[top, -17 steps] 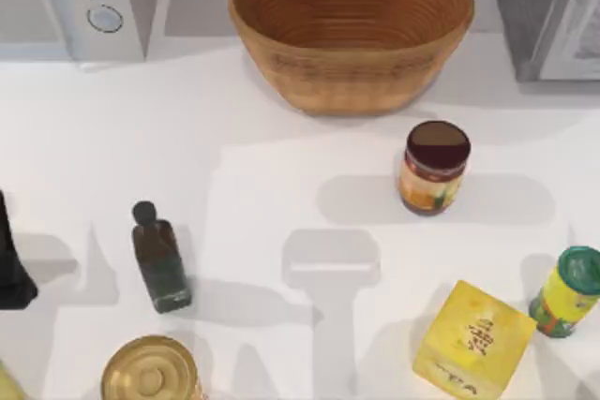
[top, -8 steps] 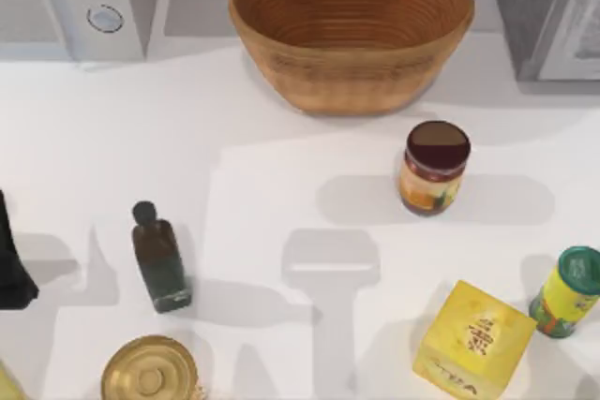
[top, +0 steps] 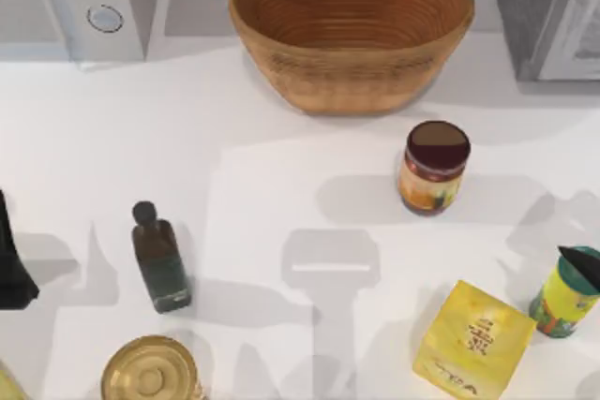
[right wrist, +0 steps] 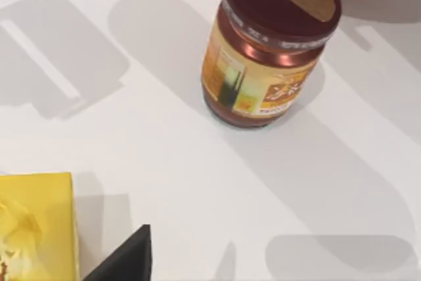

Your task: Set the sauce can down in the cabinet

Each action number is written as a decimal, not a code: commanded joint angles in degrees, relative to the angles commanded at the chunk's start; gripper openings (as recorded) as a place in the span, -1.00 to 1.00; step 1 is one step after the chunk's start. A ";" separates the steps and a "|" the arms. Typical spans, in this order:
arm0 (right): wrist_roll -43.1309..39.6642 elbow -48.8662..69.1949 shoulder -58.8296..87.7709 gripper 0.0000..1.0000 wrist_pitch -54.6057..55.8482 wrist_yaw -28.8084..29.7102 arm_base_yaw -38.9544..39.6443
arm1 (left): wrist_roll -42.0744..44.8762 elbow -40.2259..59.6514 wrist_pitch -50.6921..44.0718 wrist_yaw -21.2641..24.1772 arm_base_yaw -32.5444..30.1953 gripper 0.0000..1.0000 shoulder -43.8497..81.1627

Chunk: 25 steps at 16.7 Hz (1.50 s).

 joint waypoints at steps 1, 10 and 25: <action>-3.59 3.21 4.70 1.00 -1.45 -2.94 -0.05 | 0.00 0.00 0.00 0.00 0.00 1.00 0.00; -36.99 32.41 48.14 1.00 -14.89 -29.21 -0.91 | 0.00 0.00 0.00 0.00 0.00 1.00 0.00; -68.13 56.34 92.37 1.00 -28.04 -53.06 -3.32 | 0.00 0.00 0.00 0.00 0.00 1.00 0.00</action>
